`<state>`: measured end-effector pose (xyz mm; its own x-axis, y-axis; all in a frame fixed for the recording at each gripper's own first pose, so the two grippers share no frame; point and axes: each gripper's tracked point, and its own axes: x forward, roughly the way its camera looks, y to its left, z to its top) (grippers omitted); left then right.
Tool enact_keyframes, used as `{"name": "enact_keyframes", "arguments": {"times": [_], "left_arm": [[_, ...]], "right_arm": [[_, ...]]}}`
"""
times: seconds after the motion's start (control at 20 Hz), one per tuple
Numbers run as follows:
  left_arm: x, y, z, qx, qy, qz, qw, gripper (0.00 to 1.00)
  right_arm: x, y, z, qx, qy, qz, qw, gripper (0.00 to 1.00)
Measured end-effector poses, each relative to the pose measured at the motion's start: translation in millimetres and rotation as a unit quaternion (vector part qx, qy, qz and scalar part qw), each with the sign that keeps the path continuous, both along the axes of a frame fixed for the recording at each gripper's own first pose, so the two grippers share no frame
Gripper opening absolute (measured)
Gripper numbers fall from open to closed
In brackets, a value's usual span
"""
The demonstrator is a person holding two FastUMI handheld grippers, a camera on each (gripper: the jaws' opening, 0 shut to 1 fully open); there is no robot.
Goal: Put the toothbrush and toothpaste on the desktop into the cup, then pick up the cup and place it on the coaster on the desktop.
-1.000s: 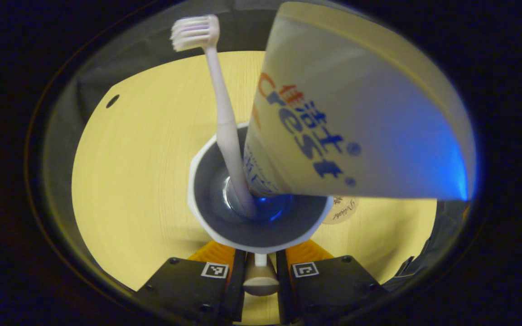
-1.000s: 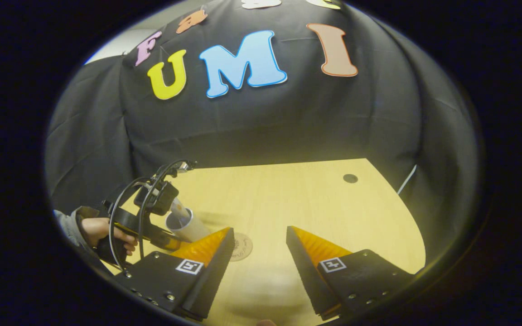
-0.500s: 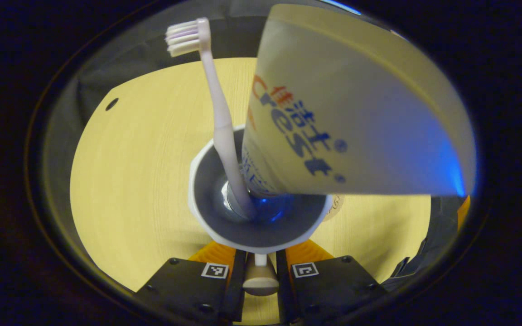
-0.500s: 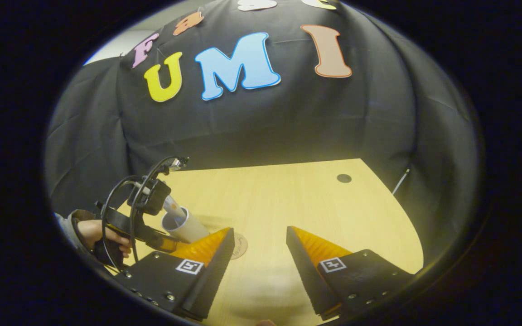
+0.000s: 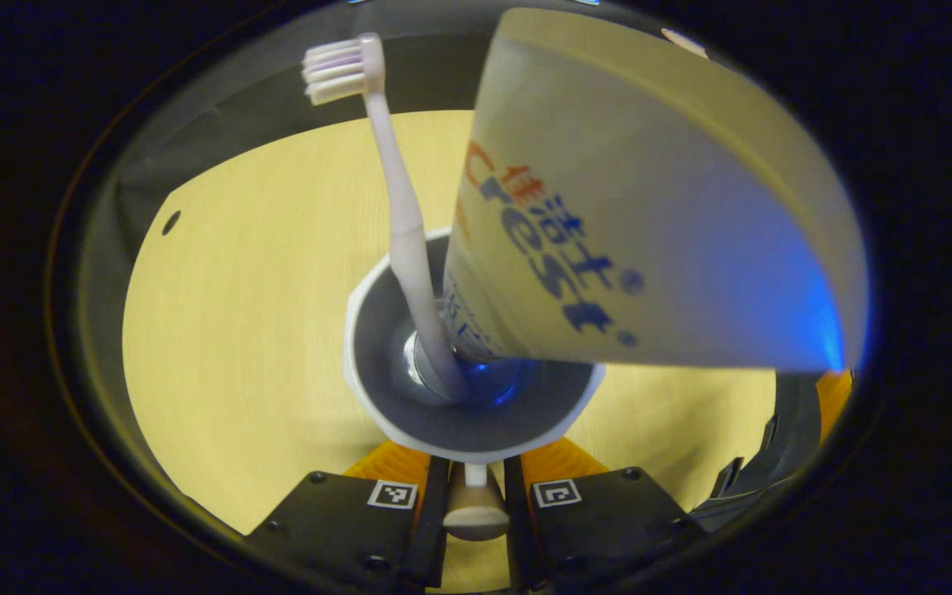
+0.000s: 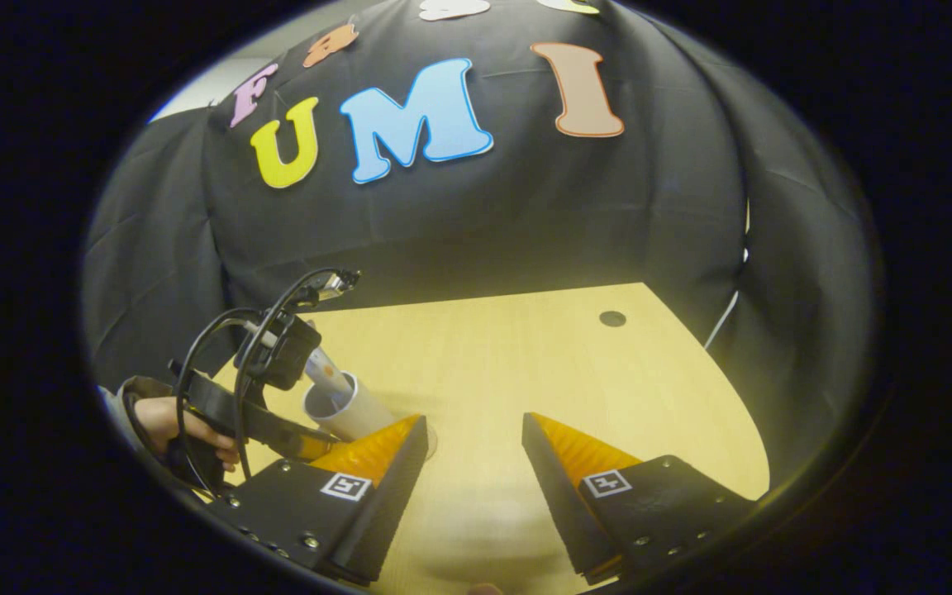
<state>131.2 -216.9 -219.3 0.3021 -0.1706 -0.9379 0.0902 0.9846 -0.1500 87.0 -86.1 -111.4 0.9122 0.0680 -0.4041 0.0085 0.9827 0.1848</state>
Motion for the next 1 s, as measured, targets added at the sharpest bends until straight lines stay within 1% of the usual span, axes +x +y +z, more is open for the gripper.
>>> {"name": "enact_keyframes", "arguments": {"times": [0.25,0.5,0.7,0.85,1.0], "left_arm": [[3,-21,-7,0.007,0.011,-0.027,1.000,0.36],[4,-35,-18,0.013,0.021,-0.033,0.999,0.36],[6,-33,-24,0.019,0.023,-0.035,0.999,0.36],[4,-38,-26,0.031,0.029,-0.049,0.998,0.37],[5,-34,-22,0.027,0.029,-0.050,0.998,0.37]], "right_arm": [[-3,-9,-4,0.007,0.004,-0.012,1.000,0.78],[-7,-16,-7,0.012,0.011,-0.023,1.000,0.78],[-10,-21,-7,0.016,0.012,-0.030,0.999,0.78],[-13,-24,-9,0.022,0.013,-0.031,0.999,0.78],[-13,-20,-7,0.024,0.012,-0.026,0.999,0.78]]}}
